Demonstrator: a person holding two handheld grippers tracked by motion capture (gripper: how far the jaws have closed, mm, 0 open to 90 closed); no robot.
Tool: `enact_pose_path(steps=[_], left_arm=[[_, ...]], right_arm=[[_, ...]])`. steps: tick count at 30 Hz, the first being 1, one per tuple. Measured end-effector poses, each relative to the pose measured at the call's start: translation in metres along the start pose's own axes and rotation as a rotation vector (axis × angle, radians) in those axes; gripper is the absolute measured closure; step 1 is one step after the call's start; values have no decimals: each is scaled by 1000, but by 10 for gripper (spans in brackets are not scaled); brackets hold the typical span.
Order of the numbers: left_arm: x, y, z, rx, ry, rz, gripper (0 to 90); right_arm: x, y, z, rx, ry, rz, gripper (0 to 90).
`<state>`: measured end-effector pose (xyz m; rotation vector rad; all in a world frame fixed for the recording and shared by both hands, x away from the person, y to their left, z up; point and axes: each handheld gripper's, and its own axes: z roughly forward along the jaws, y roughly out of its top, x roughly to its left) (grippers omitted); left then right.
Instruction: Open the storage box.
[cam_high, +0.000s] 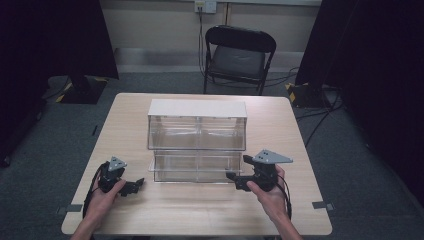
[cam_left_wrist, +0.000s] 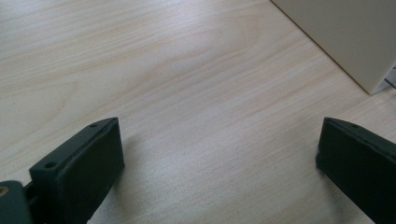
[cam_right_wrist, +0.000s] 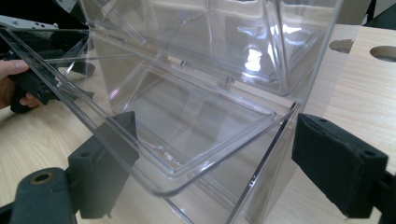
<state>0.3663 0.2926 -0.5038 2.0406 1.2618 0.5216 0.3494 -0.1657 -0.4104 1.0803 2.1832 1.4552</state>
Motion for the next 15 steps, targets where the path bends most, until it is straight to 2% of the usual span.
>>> enact_pose_path(steps=[15], left_arm=[[0,0,0,0,1,1,3]], right_arm=[[-2,3,-1,-11,15,12,136]])
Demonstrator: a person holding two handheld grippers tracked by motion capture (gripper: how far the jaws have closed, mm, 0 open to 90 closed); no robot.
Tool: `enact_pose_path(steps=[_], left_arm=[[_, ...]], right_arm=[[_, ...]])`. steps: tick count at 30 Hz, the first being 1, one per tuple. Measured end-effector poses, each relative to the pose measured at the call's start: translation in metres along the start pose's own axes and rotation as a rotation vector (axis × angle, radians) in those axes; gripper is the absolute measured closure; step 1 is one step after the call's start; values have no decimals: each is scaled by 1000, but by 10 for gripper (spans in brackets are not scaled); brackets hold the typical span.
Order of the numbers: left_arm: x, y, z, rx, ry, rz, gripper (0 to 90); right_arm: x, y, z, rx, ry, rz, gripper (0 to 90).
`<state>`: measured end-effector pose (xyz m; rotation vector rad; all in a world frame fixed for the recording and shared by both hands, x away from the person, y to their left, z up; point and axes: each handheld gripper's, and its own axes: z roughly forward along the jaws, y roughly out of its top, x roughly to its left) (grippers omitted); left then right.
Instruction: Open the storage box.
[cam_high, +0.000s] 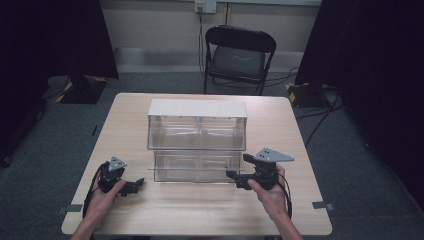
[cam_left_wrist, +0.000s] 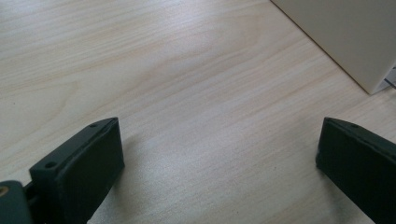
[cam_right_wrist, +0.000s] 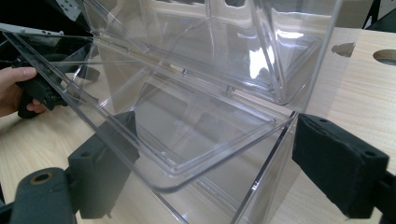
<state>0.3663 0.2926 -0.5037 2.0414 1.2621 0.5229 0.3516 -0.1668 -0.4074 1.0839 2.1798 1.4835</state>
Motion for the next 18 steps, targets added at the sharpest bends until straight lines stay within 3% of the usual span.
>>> enact_pose_path(steps=[18], left_arm=[[0,0,0,0,-1,0,3]], right_arm=[[2,5,1,-6,-1,-4,137]])
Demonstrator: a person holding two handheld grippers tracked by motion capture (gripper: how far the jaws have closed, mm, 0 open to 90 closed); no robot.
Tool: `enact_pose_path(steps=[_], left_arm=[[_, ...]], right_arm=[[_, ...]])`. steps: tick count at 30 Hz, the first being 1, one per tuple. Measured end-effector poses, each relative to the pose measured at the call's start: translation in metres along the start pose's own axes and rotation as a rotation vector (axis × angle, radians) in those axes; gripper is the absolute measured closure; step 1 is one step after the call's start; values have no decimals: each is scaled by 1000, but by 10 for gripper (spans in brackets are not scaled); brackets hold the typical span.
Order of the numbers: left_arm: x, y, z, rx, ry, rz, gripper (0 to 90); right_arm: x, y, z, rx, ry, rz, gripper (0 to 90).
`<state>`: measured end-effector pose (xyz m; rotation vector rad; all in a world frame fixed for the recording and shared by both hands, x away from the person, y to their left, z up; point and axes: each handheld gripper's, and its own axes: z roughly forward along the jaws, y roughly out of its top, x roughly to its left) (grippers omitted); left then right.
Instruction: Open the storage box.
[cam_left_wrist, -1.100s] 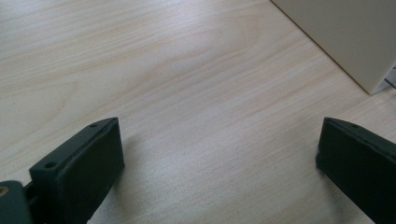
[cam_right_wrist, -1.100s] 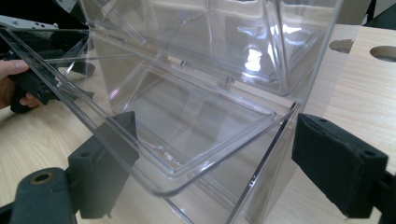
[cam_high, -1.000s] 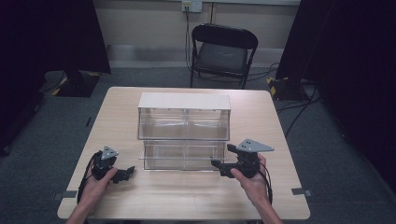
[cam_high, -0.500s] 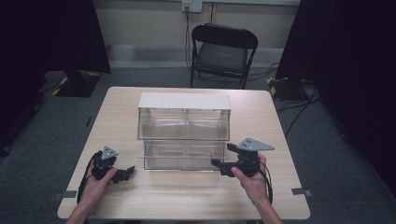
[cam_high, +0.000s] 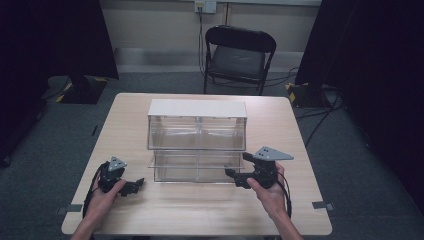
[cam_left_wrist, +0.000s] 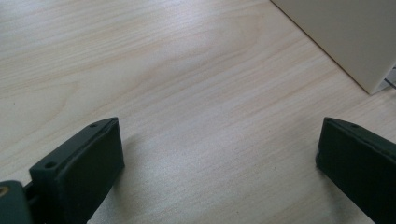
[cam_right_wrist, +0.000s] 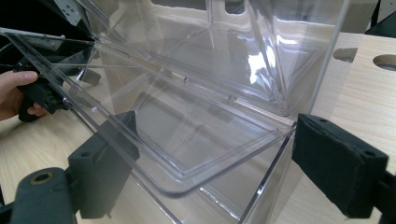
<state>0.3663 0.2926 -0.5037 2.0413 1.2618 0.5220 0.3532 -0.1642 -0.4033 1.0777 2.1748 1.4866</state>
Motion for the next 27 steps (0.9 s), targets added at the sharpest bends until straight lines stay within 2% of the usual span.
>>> enact_pose_path(steps=[27], left_arm=[[0,0,0,0,-1,0,3]], right_arm=[[-3,9,-1,-13,-5,-7,138]])
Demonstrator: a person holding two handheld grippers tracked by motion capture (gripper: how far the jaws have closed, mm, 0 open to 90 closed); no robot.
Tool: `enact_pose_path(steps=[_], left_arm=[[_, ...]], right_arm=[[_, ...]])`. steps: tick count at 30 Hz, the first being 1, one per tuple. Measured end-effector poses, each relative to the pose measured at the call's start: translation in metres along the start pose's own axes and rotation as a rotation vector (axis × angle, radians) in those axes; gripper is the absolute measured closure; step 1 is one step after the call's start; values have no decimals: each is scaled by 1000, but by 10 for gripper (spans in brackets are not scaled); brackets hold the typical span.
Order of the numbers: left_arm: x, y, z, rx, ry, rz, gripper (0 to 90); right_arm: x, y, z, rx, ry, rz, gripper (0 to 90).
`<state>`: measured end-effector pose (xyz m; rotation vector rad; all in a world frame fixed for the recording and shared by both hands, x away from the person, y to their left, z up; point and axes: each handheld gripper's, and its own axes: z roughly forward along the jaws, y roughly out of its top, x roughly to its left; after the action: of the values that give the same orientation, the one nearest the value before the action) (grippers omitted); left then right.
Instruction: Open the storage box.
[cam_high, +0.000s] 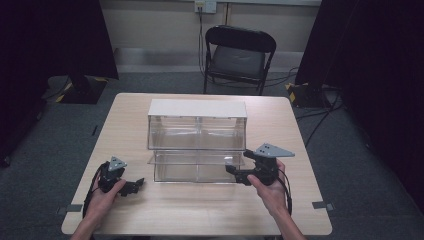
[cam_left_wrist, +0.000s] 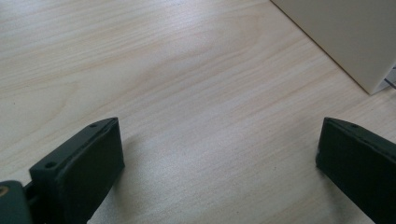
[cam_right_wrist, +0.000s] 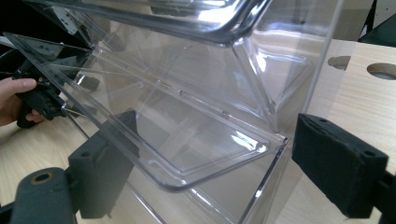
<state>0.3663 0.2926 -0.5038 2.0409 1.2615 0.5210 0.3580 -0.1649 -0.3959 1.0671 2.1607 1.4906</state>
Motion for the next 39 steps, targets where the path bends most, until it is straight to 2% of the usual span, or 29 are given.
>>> enact_pose_path(steps=[39], left_arm=[[0,0,0,0,1,0,3]], right_arm=[[-5,13,0,-26,4,12,137]])
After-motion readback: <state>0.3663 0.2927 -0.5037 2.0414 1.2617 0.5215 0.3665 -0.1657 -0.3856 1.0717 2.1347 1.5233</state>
